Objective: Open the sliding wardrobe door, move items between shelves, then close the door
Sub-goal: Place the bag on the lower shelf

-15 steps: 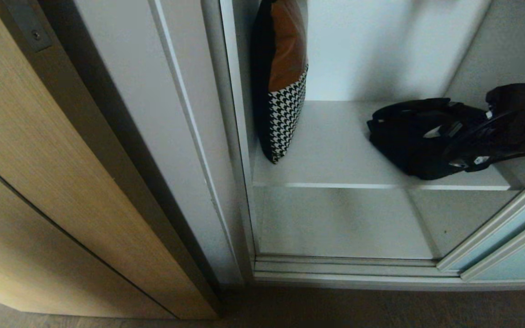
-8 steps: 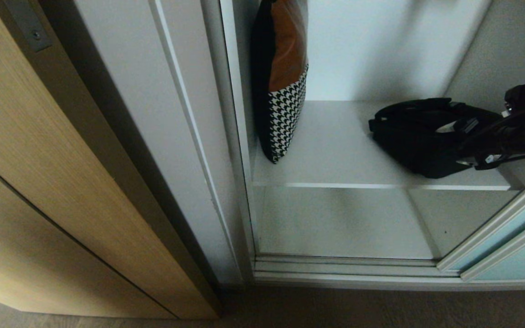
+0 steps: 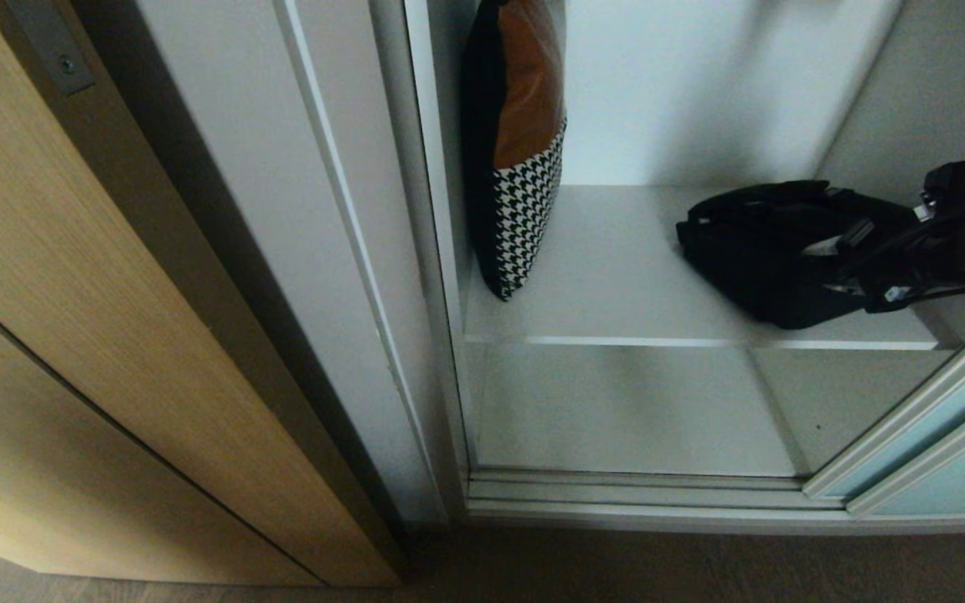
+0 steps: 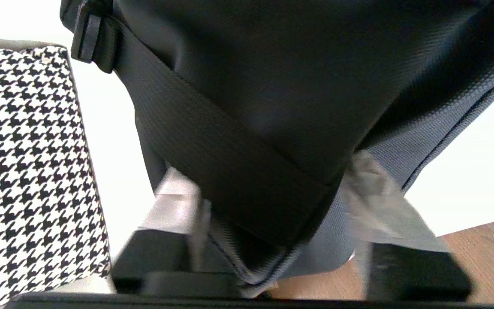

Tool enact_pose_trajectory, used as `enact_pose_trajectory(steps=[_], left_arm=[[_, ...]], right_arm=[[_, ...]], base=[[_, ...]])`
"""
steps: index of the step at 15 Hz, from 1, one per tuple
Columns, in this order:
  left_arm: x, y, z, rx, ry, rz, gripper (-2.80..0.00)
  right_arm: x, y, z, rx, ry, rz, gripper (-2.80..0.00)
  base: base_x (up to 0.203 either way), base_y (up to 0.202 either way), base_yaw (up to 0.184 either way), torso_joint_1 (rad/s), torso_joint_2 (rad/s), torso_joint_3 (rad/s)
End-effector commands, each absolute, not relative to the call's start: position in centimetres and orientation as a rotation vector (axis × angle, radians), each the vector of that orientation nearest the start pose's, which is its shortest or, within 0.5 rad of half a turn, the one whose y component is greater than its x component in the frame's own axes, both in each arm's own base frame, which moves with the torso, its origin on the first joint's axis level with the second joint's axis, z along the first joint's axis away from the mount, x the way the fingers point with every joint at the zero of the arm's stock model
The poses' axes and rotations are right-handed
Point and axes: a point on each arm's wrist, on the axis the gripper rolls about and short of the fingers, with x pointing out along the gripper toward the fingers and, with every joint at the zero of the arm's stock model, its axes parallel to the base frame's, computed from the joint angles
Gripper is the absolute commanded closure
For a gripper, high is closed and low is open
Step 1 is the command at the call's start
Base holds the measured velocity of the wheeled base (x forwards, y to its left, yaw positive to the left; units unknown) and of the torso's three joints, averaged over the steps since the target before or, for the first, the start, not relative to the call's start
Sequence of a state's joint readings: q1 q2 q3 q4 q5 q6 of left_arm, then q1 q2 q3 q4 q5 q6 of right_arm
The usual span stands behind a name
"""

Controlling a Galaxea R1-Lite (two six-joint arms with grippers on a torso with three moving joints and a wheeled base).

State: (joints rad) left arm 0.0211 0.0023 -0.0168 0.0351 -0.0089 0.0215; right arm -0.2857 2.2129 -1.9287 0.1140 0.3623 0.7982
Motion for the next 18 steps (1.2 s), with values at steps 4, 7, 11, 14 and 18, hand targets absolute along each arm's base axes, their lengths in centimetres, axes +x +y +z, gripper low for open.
enact_pose_trajectory(steps=[4, 7, 11, 14, 18], left_arm=[[-2.4, -0.1, 7.7, 0.021, 0.022, 0.012, 0.00], [-2.4, -0.1, 7.7, 0.021, 0.022, 0.013, 0.00], [-2.4, -0.1, 7.7, 0.021, 0.022, 0.012, 0.00], [-2.4, -0.1, 7.7, 0.021, 0.022, 0.012, 0.00], [-2.4, -0.1, 7.7, 0.021, 0.023, 0.014, 0.00]], right_arm=[[45.4, -11.8, 21.3, 0.917, 0.406, -0.062, 0.00], [43.4, -11.1, 23.9, 0.904, 0.410, 0.009, 0.00], [39.5, -9.9, 26.6, 0.832, 0.418, 0.060, 0.00], [35.6, -9.0, 28.4, 0.770, 0.407, 0.083, 0.00], [31.4, -8.6, 31.2, 0.695, 0.332, 0.091, 0.00]], base=[[0.000, 0.000, 0.000, 0.000, 0.00, 0.000], [0.000, 0.000, 0.000, 0.000, 0.00, 0.000], [0.000, 0.000, 0.000, 0.000, 0.00, 0.000], [0.000, 0.000, 0.000, 0.000, 0.00, 0.000], [0.000, 0.000, 0.000, 0.000, 0.00, 0.000]])
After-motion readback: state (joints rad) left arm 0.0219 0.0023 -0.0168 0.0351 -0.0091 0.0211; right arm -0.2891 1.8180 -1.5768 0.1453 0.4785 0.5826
